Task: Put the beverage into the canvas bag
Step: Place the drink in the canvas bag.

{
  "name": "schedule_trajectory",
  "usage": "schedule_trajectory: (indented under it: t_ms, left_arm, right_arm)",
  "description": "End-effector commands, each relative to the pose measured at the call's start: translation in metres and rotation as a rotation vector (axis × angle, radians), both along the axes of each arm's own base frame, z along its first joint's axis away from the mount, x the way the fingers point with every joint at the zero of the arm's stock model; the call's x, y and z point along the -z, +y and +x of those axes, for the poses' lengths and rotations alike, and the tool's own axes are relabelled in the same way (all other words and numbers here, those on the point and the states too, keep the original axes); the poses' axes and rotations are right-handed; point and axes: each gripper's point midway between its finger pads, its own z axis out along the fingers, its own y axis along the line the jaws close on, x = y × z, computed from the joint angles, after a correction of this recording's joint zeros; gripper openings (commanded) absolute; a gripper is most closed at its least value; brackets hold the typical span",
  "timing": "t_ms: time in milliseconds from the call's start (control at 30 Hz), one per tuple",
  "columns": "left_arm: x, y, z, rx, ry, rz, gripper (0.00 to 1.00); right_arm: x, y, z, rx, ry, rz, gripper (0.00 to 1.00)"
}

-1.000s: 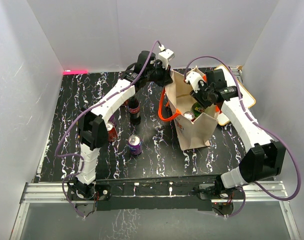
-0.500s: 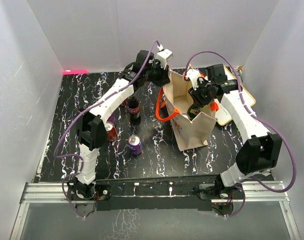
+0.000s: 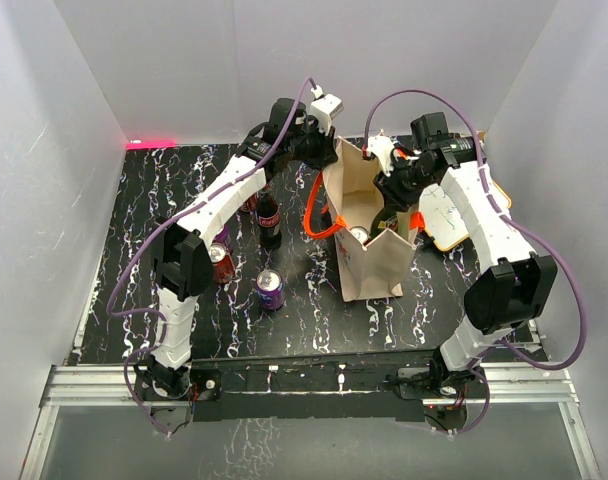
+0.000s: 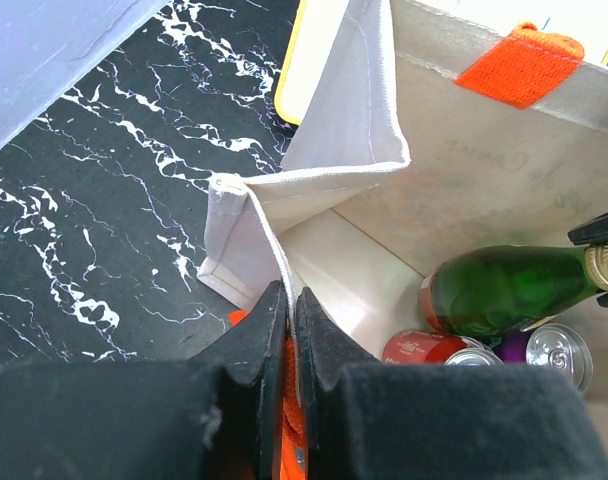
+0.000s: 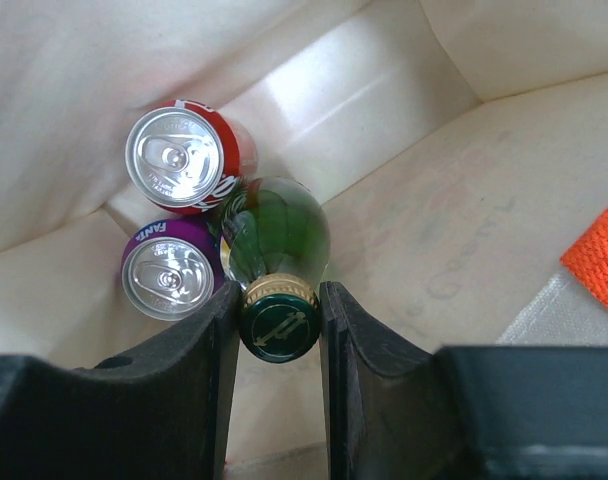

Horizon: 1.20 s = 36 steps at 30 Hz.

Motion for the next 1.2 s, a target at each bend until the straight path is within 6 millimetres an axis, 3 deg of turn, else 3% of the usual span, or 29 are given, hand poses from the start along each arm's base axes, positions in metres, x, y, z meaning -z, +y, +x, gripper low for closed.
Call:
schedule_trajectory:
  t_ms: [0, 167, 567, 800, 1033, 1167]
  left_arm:
    - [-0.068, 0.008, 0.001, -0.025, -0.122, -0.097, 0.0]
    - [-0.06, 0.006, 0.002, -0.022, -0.109, -0.095, 0.0]
    - [-0.043, 0.0, 0.007, -0.018, -0.082, -0.095, 0.0]
    - [-0.043, -0.004, 0.009, 0.006, -0.082, -0.107, 0.01]
    - [-0.074, -0.016, -0.016, 0.185, -0.119, -0.176, 0.55]
    - [-0.094, -0.01, -0.033, 0.239, -0.165, -0.166, 0.67]
  right_arm:
    - [-0.044, 0.029, -0.008, -0.095, -0.034, 0.154, 0.08]
    - [-0.046, 0.034, -0.015, -0.111, -0.018, 0.174, 0.08]
    - [-0.002, 0.042, -0.046, -0.134, 0.066, 0.169, 0.08]
    - [0.008, 0.044, -0.04, -0.073, 0.074, 0.168, 0.08]
    - [0.006, 0.049, -0.025, 0.041, 0.044, 0.231, 0.08]
    - [0.003, 0.051, -0.024, 0.071, 0.014, 0.266, 0.08]
